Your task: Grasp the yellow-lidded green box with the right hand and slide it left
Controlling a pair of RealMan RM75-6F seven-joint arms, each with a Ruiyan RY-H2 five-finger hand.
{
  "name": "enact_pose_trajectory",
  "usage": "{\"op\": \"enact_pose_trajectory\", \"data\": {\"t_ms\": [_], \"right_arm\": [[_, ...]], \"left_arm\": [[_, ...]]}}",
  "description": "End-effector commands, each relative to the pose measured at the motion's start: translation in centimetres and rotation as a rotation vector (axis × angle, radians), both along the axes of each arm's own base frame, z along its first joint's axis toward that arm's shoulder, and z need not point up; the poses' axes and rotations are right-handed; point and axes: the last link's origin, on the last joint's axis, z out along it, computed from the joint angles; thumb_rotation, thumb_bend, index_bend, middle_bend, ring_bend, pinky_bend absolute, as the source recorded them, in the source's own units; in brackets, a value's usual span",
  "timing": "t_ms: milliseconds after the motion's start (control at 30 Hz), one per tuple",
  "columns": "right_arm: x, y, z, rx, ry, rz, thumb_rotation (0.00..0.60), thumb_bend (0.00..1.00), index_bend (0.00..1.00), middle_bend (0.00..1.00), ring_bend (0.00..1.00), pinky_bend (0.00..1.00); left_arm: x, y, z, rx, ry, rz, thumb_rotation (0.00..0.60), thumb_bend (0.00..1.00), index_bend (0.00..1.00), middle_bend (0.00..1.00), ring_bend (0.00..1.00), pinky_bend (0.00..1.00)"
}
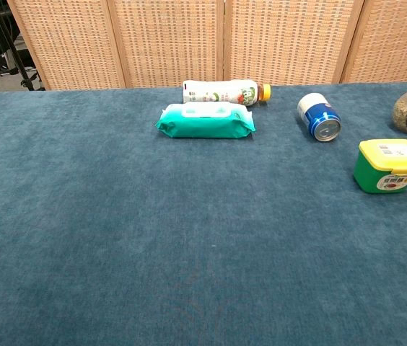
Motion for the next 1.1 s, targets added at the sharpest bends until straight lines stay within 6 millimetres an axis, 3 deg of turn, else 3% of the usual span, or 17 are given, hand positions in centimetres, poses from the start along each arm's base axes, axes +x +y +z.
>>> {"op": "enact_pose_trajectory", "data": {"t_ms": [33, 300, 667, 1100], "right_arm": [[0.0, 0.0, 0.0, 0.002, 0.000, 0.000, 0.600, 0.00, 0.00, 0.00, 0.00, 0.00], [0.5, -1.0, -0.8, 0.052, -0.007, 0.036, 0.600, 0.00, 0.00, 0.00, 0.00, 0.00], [3.6, -9.8, -5.3, 0.243, 0.054, 0.155, 0.600, 0.00, 0.00, 0.00, 0.00, 0.00], [2.6, -14.6, -9.1, 0.310, 0.124, 0.052, 0.600, 0.00, 0.00, 0.00, 0.00, 0.00]], "left_arm": [[0.0, 0.0, 0.0, 0.000, 0.000, 0.000, 0.600, 0.00, 0.00, 0.00, 0.00, 0.00], [0.0, 0.0, 0.1, 0.008, -0.004, 0.004, 0.600, 0.00, 0.00, 0.00, 0.00, 0.00], [-0.2, 0.5, 0.4, 0.024, -0.011, 0.026, 0.600, 0.00, 0.00, 0.00, 0.00, 0.00], [-1.0, 1.5, 0.5, 0.022, -0.020, 0.067, 0.600, 0.00, 0.00, 0.00, 0.00, 0.00]]}}
